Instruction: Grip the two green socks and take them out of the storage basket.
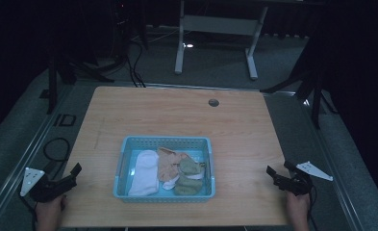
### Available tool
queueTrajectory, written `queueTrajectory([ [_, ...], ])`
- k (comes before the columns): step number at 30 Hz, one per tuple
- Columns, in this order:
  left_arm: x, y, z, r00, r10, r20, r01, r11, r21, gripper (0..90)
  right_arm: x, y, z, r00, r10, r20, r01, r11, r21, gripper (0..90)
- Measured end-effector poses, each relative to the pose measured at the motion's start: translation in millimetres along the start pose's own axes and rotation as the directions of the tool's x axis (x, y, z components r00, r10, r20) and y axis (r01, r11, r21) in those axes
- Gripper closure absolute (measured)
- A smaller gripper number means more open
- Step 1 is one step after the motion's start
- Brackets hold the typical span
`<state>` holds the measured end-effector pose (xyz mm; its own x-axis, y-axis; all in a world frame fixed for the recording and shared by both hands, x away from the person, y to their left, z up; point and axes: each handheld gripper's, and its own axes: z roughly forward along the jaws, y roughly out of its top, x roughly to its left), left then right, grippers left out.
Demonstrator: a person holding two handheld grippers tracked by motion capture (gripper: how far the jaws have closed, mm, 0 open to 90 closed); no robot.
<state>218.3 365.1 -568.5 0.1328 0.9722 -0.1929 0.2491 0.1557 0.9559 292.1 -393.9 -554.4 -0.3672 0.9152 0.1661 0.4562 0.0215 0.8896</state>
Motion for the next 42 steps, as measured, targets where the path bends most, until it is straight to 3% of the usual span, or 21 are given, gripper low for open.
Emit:
queueTrajectory([
  [5,0.0,-0.1,-0.1,1.0,0.001,0.002,-0.001,1.0,-0.002,2.4,0.9,-0.5,1.6,0.9995,-0.007,0.031,0.006,1.0,0.005,10.5],
  [6,0.0,-0.1,-0.2,1.0,0.0,0.002,0.0,1.0,-0.002,2.4,3.0,-1.0,2.9,0.9964,-0.014,0.084,0.013,0.9998,0.013,10.1],
  [7,0.1,-0.1,-0.2,1.0,0.0,0.002,0.0,1.0,-0.002,2.4,3.0,-1.0,2.9,0.9964,-0.014,0.084,0.013,0.9998,0.013,10.1],
  [8,0.1,0.0,-0.1,1.0,0.0,0.001,0.0,1.0,-0.001,2.4,6.3,-1.0,1.6,0.9913,-0.04,0.125,0.04,0.9992,0.003,10.1],
  [9,0.1,0.0,-0.1,1.0,0.0,0.001,0.0,1.0,-0.001,2.4,6.3,-1.0,1.6,0.9913,-0.04,0.125,0.04,0.9992,0.003,10.1],
  [10,0.0,0.0,-0.1,1.0,0.0,0.001,0.0,1.0,-0.001,2.4,7.0,-1.5,0.4,0.9863,-0.049,0.157,0.05,0.9987,-0.004,10.1],
  [15,0.1,0.0,0.0,1.0,-0.002,0.001,0.002,1.0,0.0,2.4,4.8,-2.6,-0.9,0.9829,-0.033,0.181,0.036,0.9993,-0.015,10.2],
  [16,0.1,0.0,0.0,1.0,-0.001,0.001,0.001,1.0,0.0,2.4,3.2,-3.2,-1.8,0.9885,-0.029,0.149,0.034,0.9989,-0.031,10.2],
  [23,0.3,-0.1,-0.2,1.0,-0.003,0.003,0.003,1.0,-0.003,2.4,4.3,-2.4,3.6,0.9916,-0.065,0.112,0.065,0.9979,-0.001,10.2],
  [28,0.6,-0.1,-0.4,1.0,-0.006,0.003,0.006,1.0,-0.002,2.4,2.8,-1.3,5.9,0.9971,-0.063,0.042,0.062,0.9977,0.028,13.2],
  [30,0.8,0.0,-0.5,1.0,-0.008,0.003,0.008,1.0,-0.002,2.4,1.0,0.1,8.8,0.9977,-0.063,-0.026,0.064,0.9964,0.056,13.3],
  [31,0.8,0.0,-0.5,1.0,-0.008,0.003,0.008,1.0,-0.002,2.4,1.0,0.1,8.8,0.9977,-0.063,-0.026,0.064,0.9964,0.056,13.3],
  [32,0.9,0.0,-0.3,1.0,-0.007,0.003,0.007,1.0,0.0,2.4,0.0,1.5,11.3,0.9953,-0.064,-0.072,0.07,0.9944,0.079,12.9],
  [33,0.9,0.0,-0.3,1.0,-0.007,0.003,0.007,1.0,0.0,2.4,0.0,1.5,11.3,0.9953,-0.064,-0.072,0.07,0.9944,0.079,12.9],
  [34,0.9,0.0,-0.3,1.0,-0.007,0.003,0.007,1.0,-0.001,2.4,-0.1,2.5,13.7,0.9886,-0.108,-0.104,0.12,0.9861,0.114,12.6],
  [35,0.9,0.0,-0.3,1.0,-0.007,0.003,0.007,1.0,-0.001,2.4,-0.1,2.5,13.7,0.9886,-0.108,-0.104,0.12,0.9861,0.114,12.6],
  [36,0.9,0.0,-0.3,1.0,-0.008,0.003,0.008,1.0,-0.001,2.4,-1.9,3.0,15.0,0.9823,-0.103,-0.156,0.125,0.9829,0.136,12.6],
  [39,0.8,0.1,-0.3,1.0,-0.007,0.002,0.007,1.0,0.0,2.4,-2.4,4.3,14.6,0.9759,-0.116,-0.184,0.144,0.9787,0.146,12.5],
  [42,0.9,0.0,-0.3,1.0,-0.008,0.002,0.008,1.0,0.0,2.4,-4.0,7.7,13.0,0.9605,-0.118,-0.252,0.163,0.972,0.169,12.4],
])
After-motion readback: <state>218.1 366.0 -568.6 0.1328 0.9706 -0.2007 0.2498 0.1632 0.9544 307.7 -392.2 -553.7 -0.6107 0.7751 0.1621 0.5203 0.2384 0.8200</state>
